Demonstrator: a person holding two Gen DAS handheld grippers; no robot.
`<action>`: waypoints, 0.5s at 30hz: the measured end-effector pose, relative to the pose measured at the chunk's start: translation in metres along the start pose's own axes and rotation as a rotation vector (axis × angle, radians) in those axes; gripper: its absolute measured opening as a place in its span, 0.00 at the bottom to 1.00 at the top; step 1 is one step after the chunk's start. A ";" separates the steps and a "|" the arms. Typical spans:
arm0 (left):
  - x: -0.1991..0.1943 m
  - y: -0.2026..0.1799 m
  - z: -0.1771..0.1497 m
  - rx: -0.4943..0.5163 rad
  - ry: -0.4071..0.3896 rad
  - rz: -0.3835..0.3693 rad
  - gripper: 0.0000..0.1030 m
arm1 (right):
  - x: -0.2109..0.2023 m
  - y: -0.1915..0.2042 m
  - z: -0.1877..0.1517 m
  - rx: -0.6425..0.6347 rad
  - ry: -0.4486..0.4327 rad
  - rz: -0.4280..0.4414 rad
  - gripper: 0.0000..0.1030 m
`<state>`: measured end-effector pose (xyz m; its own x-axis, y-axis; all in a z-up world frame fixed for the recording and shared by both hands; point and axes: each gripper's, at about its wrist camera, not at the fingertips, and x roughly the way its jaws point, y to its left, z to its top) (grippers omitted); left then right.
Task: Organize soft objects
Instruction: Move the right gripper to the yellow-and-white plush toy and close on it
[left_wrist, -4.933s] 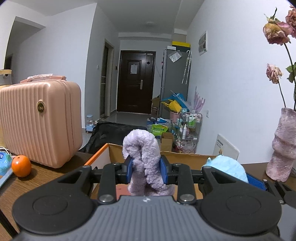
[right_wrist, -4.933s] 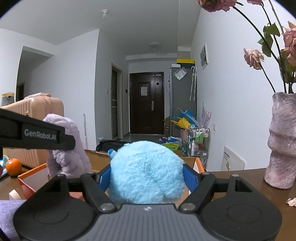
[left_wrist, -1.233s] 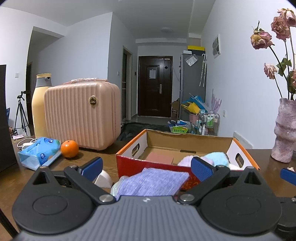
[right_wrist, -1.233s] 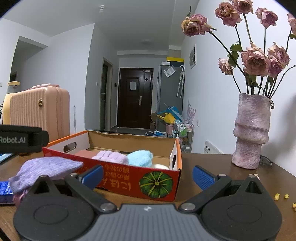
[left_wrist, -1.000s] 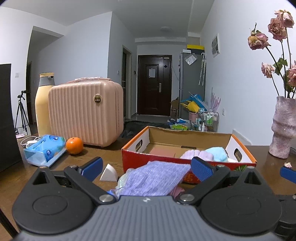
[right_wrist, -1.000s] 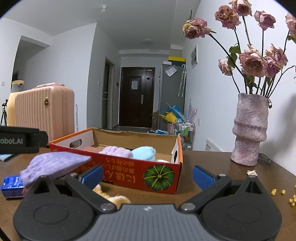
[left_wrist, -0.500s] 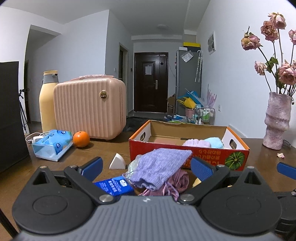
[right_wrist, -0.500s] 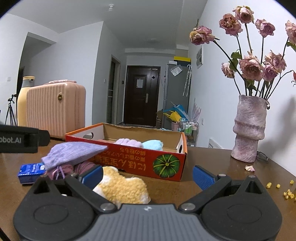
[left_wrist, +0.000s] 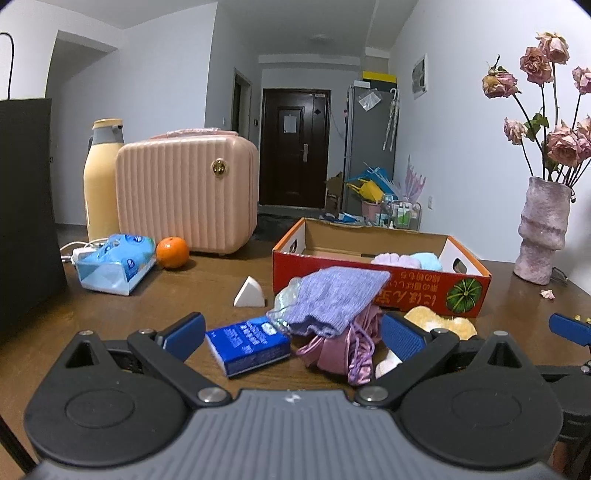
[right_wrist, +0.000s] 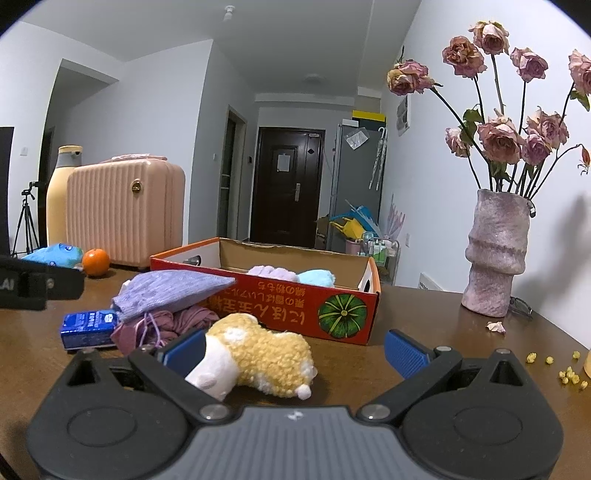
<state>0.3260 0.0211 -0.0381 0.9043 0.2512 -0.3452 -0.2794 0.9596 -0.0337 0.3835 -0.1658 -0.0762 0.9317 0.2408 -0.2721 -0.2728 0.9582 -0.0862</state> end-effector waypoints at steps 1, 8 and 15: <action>-0.001 0.002 -0.001 -0.002 0.004 -0.004 1.00 | -0.001 0.001 0.000 0.000 0.003 -0.001 1.00; -0.003 0.018 -0.001 -0.026 0.037 -0.039 1.00 | 0.002 0.011 -0.002 -0.004 0.041 0.002 1.00; 0.004 0.029 0.000 -0.010 0.037 -0.022 1.00 | 0.015 0.023 -0.001 0.022 0.092 0.018 1.00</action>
<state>0.3212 0.0499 -0.0407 0.8976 0.2249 -0.3791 -0.2629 0.9635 -0.0509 0.3910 -0.1401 -0.0831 0.9005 0.2434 -0.3603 -0.2826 0.9574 -0.0597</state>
